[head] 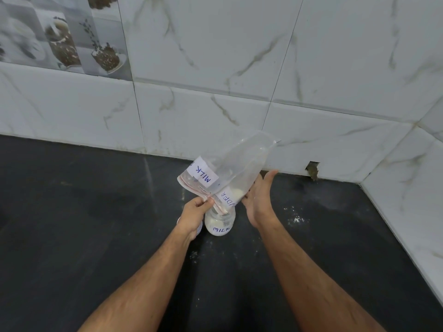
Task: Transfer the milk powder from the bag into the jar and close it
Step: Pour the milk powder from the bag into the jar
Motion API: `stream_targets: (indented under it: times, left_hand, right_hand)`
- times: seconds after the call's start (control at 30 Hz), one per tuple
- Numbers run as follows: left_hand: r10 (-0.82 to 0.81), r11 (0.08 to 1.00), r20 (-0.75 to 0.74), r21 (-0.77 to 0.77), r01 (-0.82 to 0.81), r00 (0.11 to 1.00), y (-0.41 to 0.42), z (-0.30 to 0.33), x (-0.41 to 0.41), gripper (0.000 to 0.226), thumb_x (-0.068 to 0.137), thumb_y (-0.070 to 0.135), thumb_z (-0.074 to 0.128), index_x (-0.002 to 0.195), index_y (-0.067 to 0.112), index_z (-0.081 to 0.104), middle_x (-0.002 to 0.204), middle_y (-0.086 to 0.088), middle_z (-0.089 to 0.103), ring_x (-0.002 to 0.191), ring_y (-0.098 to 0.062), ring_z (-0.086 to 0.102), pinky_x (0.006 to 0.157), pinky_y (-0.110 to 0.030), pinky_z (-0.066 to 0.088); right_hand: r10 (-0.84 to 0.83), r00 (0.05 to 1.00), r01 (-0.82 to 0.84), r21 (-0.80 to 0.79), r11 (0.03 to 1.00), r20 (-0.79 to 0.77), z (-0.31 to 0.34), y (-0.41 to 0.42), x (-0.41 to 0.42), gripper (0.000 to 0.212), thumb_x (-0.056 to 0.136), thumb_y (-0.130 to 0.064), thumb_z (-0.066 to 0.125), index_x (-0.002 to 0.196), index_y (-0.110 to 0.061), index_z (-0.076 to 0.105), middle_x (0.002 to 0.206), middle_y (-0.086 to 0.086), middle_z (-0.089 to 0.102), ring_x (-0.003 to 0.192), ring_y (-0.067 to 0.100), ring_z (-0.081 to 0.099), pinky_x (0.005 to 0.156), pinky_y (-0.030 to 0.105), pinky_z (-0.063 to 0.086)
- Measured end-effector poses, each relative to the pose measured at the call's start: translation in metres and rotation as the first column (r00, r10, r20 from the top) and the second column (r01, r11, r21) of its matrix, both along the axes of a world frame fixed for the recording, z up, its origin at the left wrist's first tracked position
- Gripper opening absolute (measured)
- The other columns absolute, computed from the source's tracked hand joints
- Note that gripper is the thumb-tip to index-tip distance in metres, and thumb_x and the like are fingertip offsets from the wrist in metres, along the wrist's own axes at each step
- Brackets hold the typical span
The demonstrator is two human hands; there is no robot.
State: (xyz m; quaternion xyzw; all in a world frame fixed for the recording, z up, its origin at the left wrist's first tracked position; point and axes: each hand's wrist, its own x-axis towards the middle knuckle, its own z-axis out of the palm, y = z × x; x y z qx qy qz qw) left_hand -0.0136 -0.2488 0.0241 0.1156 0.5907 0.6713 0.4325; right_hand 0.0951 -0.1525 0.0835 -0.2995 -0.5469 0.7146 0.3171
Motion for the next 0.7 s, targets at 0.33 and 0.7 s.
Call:
stream_targets:
  times: [0.33, 0.7]
  left_hand:
    - [0.022, 0.999, 0.005, 0.030, -0.022, 1.000, 0.0002, -0.0076, -0.0033, 0.025, 0.096, 0.003, 0.058, 0.120, -0.004, 0.062, 0.119, -0.014, 0.069, 0.087, -0.009, 0.069, 0.065, -0.014, 0.056]
    - [0.020, 1.000, -0.002, 0.010, -0.020, 1.000, 0.0007, -0.0052, -0.0009, 0.024, 0.097, 0.001, 0.055, 0.119, -0.006, 0.060, 0.103, -0.001, 0.069, 0.073, 0.000, 0.068, 0.066, -0.011, 0.056]
  right_hand:
    - [0.020, 1.000, -0.019, 0.177, 0.984, -0.004, -0.0035, -0.0057, -0.0029, 0.098, 0.072, -0.084, 0.056, 0.148, -0.023, 0.041, 0.140, -0.002, 0.061, 0.127, 0.014, 0.059, 0.104, 0.038, 0.050]
    - [0.132, 0.991, -0.132, 0.103, 0.986, 0.002, -0.0043, 0.0003, -0.0031, 0.094, 0.078, -0.079, 0.053, 0.150, -0.021, 0.041, 0.143, 0.000, 0.059, 0.131, 0.017, 0.057, 0.113, 0.048, 0.042]
